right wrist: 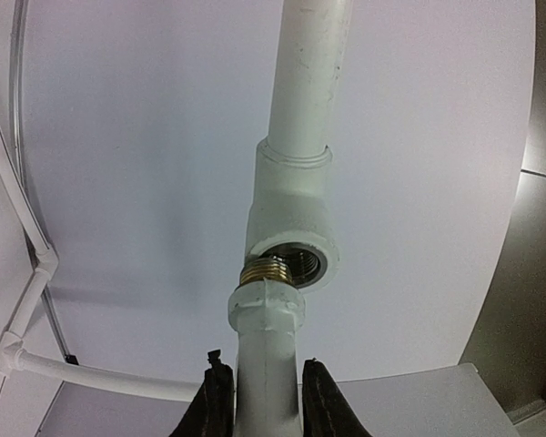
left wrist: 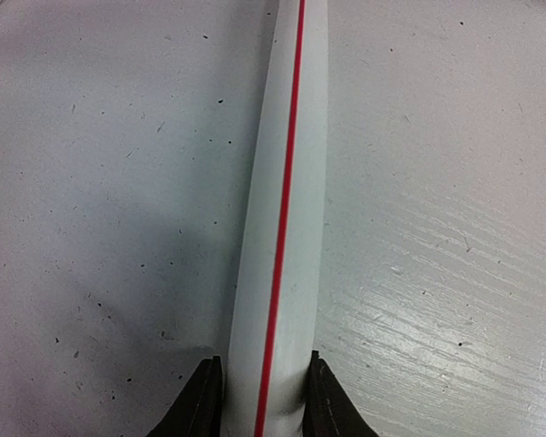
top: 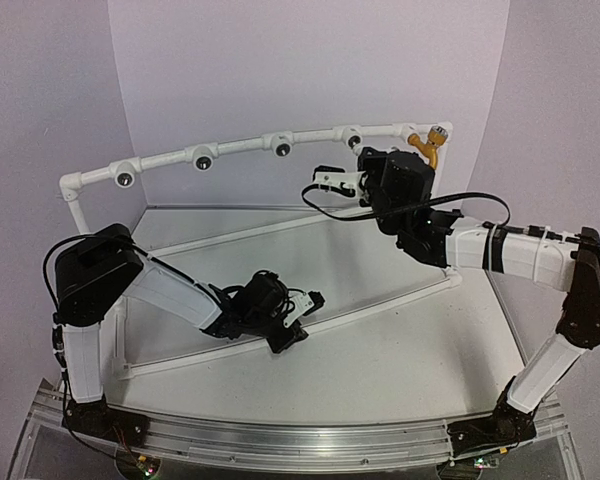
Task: Install the water faucets
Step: Screw the water faucet onto the adaptor.
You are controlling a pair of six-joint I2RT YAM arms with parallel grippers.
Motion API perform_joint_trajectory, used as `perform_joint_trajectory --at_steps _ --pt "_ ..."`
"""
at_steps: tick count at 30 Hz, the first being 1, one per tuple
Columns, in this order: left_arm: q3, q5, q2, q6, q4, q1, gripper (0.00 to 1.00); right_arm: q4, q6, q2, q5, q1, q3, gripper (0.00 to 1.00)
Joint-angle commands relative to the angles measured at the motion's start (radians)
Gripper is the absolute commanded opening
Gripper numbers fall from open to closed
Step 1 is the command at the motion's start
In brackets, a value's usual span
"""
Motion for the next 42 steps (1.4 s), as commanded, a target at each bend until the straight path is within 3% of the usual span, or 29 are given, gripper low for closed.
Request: perform_joint_trajectory --at_steps 1,11,32,42 --pt "-0.041 0.011 0.103 -0.131 -0.113 -0.033 0.00 0.038 0.019 -0.036 -0.004 -0.004 0.057 0.00" --pt "-0.035 0.011 0.114 -0.122 -0.115 -0.041 0.00 0.016 0.043 -0.017 -0.013 -0.004 0.099 0.00" --pt "-0.047 0.022 0.109 -0.111 -0.114 -0.048 0.00 0.003 0.119 -0.001 -0.004 -0.027 0.031 0.00" --pt "-0.041 0.020 0.118 -0.106 -0.114 -0.054 0.00 0.021 0.101 0.035 -0.011 0.017 0.084 0.00"
